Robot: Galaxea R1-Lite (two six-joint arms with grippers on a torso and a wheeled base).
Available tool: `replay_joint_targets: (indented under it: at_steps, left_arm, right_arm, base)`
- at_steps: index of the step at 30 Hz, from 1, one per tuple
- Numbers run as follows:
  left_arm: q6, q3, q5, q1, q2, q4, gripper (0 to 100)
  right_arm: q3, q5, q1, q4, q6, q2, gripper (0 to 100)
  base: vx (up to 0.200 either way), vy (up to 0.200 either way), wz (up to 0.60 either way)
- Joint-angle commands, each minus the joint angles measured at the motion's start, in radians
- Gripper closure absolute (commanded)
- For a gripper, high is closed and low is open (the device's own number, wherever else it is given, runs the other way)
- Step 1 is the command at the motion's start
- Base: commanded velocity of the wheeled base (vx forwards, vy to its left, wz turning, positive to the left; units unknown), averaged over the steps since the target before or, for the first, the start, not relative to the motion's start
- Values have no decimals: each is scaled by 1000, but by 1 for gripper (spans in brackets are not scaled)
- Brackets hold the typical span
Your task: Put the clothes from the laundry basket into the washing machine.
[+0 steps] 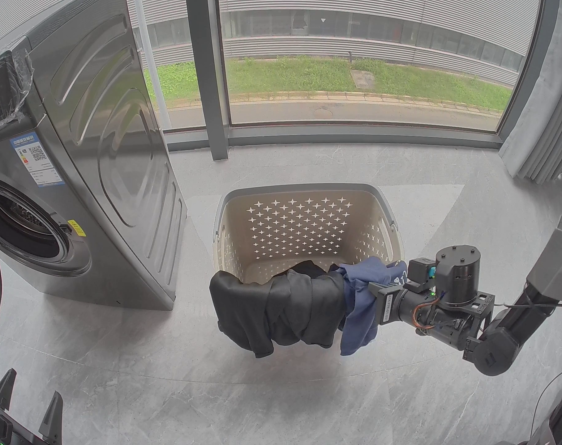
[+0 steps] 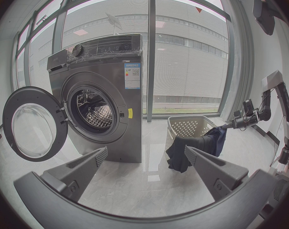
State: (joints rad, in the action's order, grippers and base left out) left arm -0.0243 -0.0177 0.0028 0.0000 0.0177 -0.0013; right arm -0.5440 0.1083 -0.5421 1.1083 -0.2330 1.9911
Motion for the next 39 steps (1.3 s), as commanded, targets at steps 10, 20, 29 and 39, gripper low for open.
replay_joint_targets:
  at_steps: [10,20,29,39]
  left_arm:
    - [0,18,0,0,-18,0,0]
    - [1,18,3,0,-18,0,0]
    - [3,18,5,0,-18,0,0]
    - [3,18,5,0,-18,0,0]
  right_arm:
    - [-65,-1,-1,-16,14,-354,100]
    - [-65,-24,-12,-18,44,-506,100]
    - [-48,-30,-30,-44,98,-612,100]
    - [-74,67,-27,-143,109,-663,100]
  base:
    - [0,0,0]
    - [0,0,0]
    - [0,0,0]
    - [-140,0,0]
